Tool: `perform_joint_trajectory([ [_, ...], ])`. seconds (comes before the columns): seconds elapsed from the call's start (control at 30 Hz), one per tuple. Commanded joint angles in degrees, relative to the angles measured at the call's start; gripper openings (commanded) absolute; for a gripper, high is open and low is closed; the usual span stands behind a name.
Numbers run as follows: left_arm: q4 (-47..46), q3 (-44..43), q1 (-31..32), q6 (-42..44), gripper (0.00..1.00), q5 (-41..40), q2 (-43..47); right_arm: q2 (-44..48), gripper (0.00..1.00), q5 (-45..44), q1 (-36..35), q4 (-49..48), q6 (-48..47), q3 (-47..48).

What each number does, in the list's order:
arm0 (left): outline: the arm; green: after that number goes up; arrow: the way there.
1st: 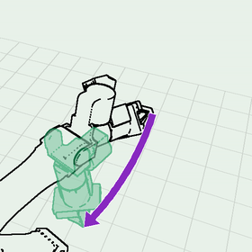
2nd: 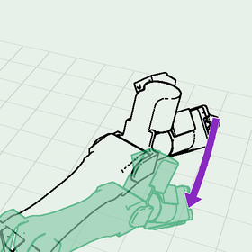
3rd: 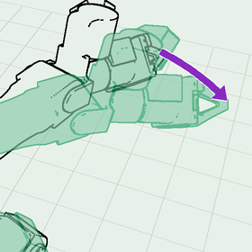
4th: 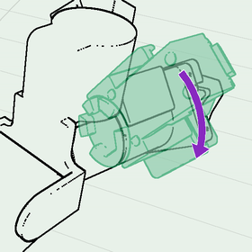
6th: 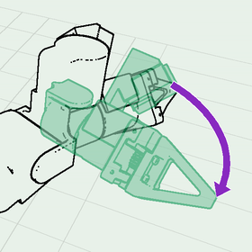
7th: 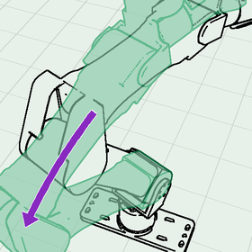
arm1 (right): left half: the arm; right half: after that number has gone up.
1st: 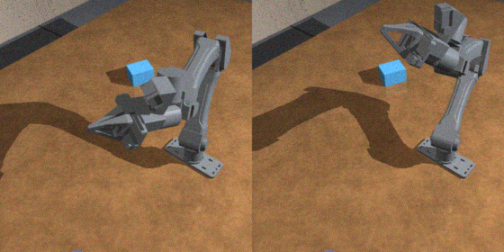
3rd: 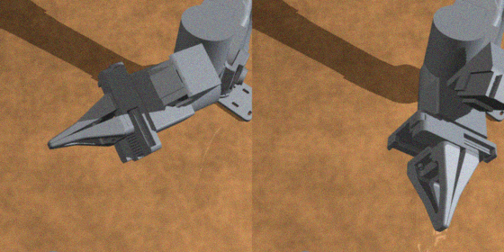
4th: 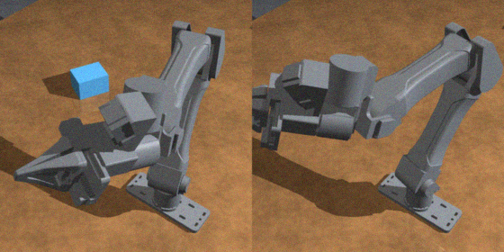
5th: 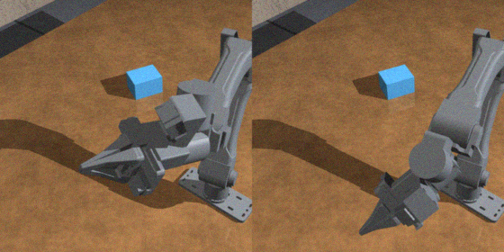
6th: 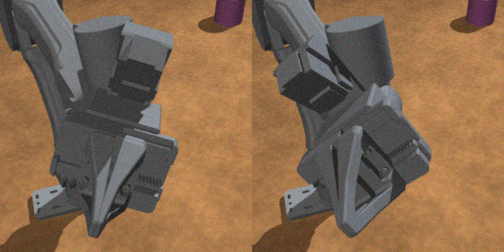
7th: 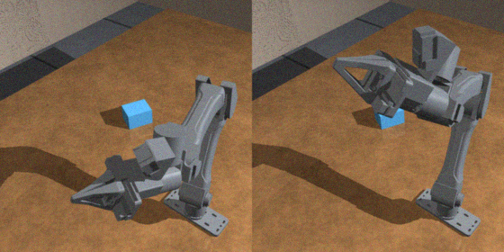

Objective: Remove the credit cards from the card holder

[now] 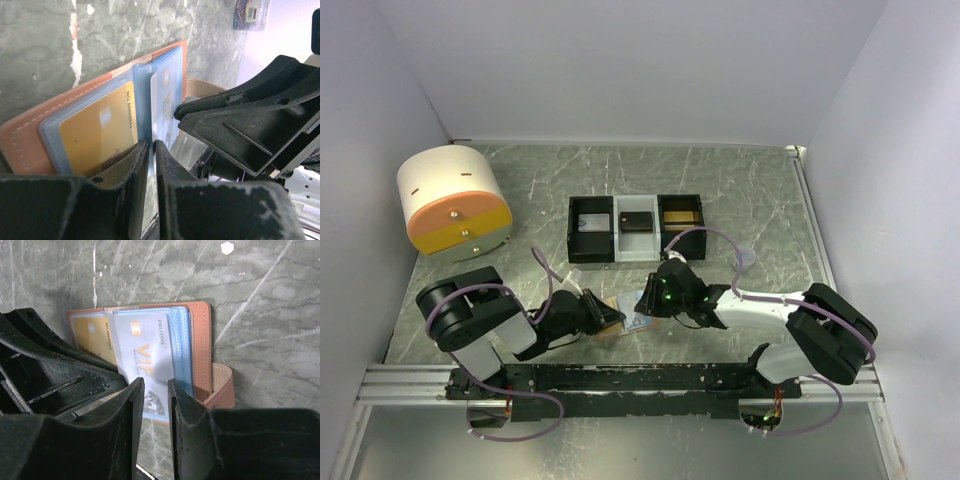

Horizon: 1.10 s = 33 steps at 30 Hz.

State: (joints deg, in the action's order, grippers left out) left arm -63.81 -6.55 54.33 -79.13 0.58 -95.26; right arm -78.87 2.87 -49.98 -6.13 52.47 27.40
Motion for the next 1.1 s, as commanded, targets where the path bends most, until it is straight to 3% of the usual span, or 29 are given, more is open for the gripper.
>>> perform_joint_trajectory([
  [0.0,-2.4,-2.2,0.3,1.5,0.25,2.2,-1.5,-1.6,0.27,-1.0,-0.2,7.4,-1.4,-1.7],
  [0.17,-1.2,-3.0,0.3,1.7,0.29,2.4,-1.6,-1.7,0.27,-0.5,-0.2,6.6,-1.1,-2.2],
  [0.37,1.7,-2.2,0.3,1.8,0.07,1.6,0.2,-1.5,0.27,-0.9,-0.2,7.1,-1.3,-2.0],
  [0.5,3.7,-1.0,0.3,2.1,0.07,0.7,3.4,-1.8,0.28,-2.5,-0.2,8.7,-1.6,-1.5],
  [0.9,31.8,-3.8,0.3,8.1,0.08,-3.0,19.1,-1.5,0.28,-2.5,-0.1,10.6,-3.4,0.7],
  [1.07,36.2,-5.8,0.3,10.2,0.10,-2.7,20.6,-0.6,0.28,-0.5,-0.1,10.3,-4.5,2.3],
])
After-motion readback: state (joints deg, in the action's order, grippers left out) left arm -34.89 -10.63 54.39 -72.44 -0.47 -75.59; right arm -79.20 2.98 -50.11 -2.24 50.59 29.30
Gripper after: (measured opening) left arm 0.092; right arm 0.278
